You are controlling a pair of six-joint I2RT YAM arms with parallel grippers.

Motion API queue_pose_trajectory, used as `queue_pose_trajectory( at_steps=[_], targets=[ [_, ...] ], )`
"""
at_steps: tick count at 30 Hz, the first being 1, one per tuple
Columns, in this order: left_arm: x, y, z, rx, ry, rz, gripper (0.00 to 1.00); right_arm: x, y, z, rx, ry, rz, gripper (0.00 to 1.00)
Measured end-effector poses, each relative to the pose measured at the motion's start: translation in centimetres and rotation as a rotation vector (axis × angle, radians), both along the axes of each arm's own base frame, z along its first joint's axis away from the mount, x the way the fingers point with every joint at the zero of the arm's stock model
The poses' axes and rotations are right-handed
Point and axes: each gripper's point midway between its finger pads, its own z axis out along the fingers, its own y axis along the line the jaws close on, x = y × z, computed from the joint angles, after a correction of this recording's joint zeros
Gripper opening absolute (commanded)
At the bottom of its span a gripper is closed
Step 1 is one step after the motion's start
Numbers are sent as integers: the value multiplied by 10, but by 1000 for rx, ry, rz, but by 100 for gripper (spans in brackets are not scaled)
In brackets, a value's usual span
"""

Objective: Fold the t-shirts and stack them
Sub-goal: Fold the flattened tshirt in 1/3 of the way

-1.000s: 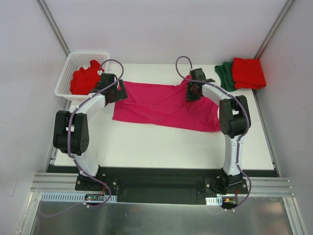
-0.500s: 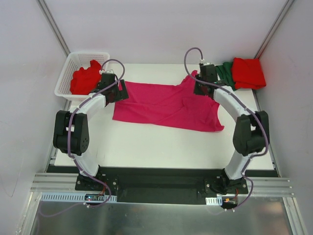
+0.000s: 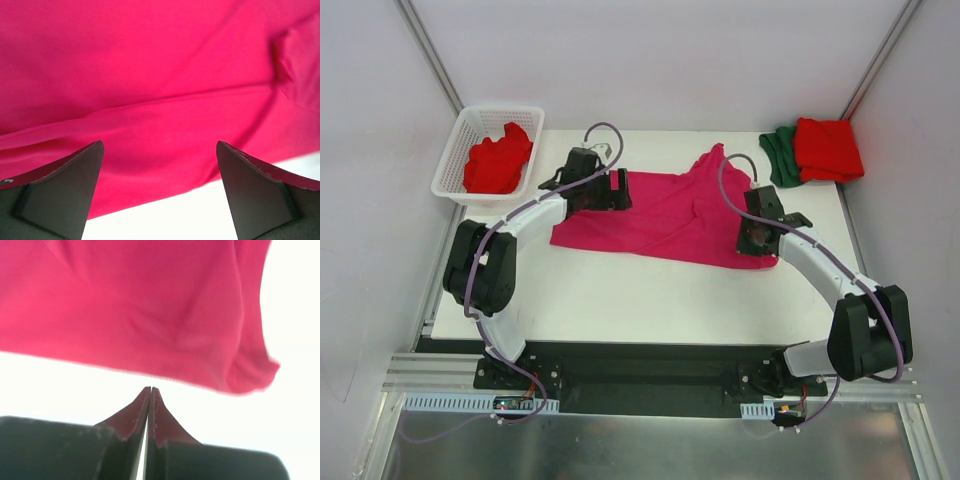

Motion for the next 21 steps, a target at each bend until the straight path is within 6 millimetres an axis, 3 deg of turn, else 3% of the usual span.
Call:
queue_pose_trajectory(
  at_steps=[4, 7, 15, 21],
  targets=[
    [-12, -32, -6, -18, 17, -87, 96, -31, -9, -14, -3, 60, -36, 1],
    [-17, -40, -11, -21, 31, -110, 96, -46, -18, -12, -14, 62, -70, 1],
    [-18, -42, -12, -26, 37, -119, 95, -55, -44, -7, -119, 52, -173, 1],
    [-19, -42, -12, -24, 34, -127, 95, -54, -52, -25, -187, 112, -197, 1]
  ],
)
